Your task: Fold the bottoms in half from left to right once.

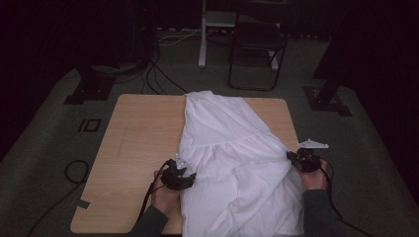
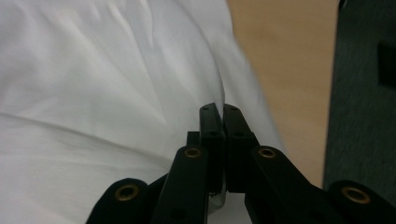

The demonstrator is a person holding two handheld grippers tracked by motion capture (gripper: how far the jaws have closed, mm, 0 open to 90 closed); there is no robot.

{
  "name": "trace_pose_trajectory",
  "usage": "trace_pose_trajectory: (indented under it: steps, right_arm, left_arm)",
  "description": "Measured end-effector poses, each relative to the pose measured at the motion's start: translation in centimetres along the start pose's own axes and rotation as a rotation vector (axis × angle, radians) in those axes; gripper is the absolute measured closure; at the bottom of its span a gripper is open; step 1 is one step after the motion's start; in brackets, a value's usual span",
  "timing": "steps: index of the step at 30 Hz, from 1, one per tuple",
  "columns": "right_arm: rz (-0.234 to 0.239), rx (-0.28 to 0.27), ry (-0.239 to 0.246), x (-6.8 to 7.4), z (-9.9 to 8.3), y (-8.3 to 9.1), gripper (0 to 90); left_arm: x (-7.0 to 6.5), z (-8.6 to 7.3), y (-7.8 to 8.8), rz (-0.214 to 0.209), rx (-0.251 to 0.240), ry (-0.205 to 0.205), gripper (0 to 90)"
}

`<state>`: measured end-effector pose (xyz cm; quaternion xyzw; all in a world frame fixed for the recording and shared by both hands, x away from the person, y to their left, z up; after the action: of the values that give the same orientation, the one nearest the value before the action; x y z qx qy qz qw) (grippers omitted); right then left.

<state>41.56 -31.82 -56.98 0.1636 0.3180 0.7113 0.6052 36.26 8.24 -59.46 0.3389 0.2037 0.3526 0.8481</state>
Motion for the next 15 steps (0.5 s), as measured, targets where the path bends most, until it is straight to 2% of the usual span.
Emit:
trace_pose_trajectory:
  steps: [1, 2, 3, 4, 5, 6, 8, 9, 10, 11, 12, 13, 14, 15]
  right_arm:
    - [0.005, 0.018, -0.006, -0.1, -0.6, -0.7, 87.8]
    - [0.013, 0.036, -0.012, -0.1, -1.3, -1.4, 87.6]
    - [0.016, 0.050, -0.015, -0.1, -1.7, -1.9, 87.3]
    - [0.023, 0.073, -0.016, 0.0, -2.3, -2.5, 87.0]
    - [0.028, 0.081, -0.016, 0.1, -2.6, -2.7, 87.1]
    - [0.033, 0.077, -0.020, 0.4, -2.7, -2.9, 87.2]
    - [0.040, 0.091, -0.014, 0.9, -2.6, -2.8, 87.1]
    - [0.044, 0.094, -0.005, 1.2, -2.5, -2.8, 87.0]
    - [0.064, 0.098, 0.008, 1.8, -2.4, -2.7, 86.5]
    - [0.077, 0.100, 0.011, 2.3, -2.3, -2.7, 86.4]
    - [0.100, 0.097, 0.016, 3.1, -2.2, -2.7, 86.3]
    - [0.100, 0.097, 0.016, 3.1, -2.2, -2.7, 86.3]
    - [0.139, 0.087, 0.038, 4.8, -1.7, -2.9, 86.0]
    - [0.139, 0.087, 0.038, 4.8, -1.7, -2.9, 86.0]
  left_arm:
    - [0.1, -0.3, -0.7, 0.006, 0.019, 0.000, 53.9]
    - [0.4, -0.3, -1.3, 0.009, -0.007, -0.015, 59.0]
    - [0.6, -0.1, -1.2, 0.022, 0.007, -0.029, 66.0]
    - [0.8, 0.0, -1.1, 0.046, 0.022, -0.048, 77.2]
    - [1.3, 0.1, -1.1, 0.094, 0.035, -0.083, 82.7]
    - [1.7, 0.2, -1.2, 0.109, 0.037, -0.097, 86.7]
    - [3.1, 0.5, -1.2, 0.129, 0.040, -0.083, 88.0]
    - [3.1, 0.5, -1.2, 0.129, 0.040, -0.083, 88.2]
    - [5.2, 0.9, -1.1, 0.184, 0.046, -0.060, 88.4]
    - [5.2, 0.9, -1.1, 0.184, 0.046, -0.060, 88.5]
    - [7.6, 1.3, -0.9, 0.231, 0.047, -0.018, 88.5]
    - [7.6, 1.3, -0.9, 0.231, 0.047, -0.018, 88.5]
    - [11.0, 1.8, -0.7, 0.320, 0.072, 0.008, 88.5]
    - [11.0, 1.8, -0.7, 0.320, 0.072, 0.008, 88.5]
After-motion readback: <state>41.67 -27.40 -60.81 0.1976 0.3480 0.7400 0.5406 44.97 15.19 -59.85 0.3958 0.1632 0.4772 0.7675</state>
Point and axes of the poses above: each handheld gripper's, and its own axes: y roughly backward along the jaws, z roughly out of its top, x roughly to its left, the point moved 7 cm from there along -y, roughly forward along the jaws, and after that the axes turned 11 degrees about -z, right-handed, at the moved point
